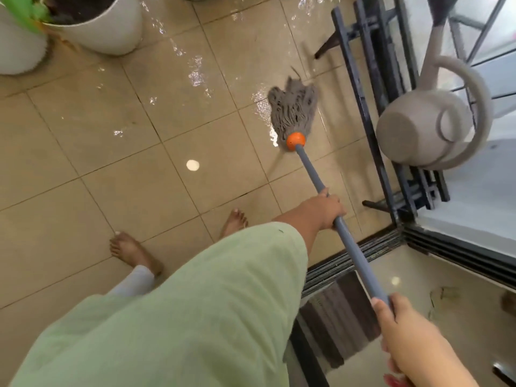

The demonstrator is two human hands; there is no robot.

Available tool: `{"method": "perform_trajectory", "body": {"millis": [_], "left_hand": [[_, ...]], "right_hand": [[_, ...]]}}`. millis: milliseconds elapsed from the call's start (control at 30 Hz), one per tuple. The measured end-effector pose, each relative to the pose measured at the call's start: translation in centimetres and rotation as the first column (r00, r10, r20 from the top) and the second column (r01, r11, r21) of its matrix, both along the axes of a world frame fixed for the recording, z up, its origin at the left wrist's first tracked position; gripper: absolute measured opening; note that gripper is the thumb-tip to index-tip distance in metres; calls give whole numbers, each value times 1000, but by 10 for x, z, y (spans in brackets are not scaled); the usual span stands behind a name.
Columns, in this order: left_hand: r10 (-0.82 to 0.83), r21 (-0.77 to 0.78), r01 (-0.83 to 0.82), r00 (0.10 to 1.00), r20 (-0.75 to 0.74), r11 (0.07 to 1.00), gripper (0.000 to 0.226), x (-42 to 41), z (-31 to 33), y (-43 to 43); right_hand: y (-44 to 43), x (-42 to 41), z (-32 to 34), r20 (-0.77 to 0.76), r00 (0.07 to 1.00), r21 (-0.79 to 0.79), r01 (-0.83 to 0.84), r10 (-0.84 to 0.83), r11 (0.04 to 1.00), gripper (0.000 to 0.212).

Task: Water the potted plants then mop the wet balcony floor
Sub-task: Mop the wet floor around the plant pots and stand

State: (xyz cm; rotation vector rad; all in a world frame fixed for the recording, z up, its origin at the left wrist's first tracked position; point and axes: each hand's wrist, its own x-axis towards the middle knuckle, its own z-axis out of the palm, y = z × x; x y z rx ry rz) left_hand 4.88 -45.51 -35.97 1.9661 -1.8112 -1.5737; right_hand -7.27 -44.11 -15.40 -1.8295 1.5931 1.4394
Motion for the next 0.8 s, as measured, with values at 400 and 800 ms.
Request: {"method": "perform_trajectory", "body": {"millis": [400,800], "left_hand": [[41,66,-43,999,26,997,32,58,9,219],[747,151,-753,656,106,640,29,189,-21,495]], "right_hand": [[176,75,-3,-105,980,219,-146,172,965,42],[368,235,-17,251,676,87,-729,693,679,45]]}}
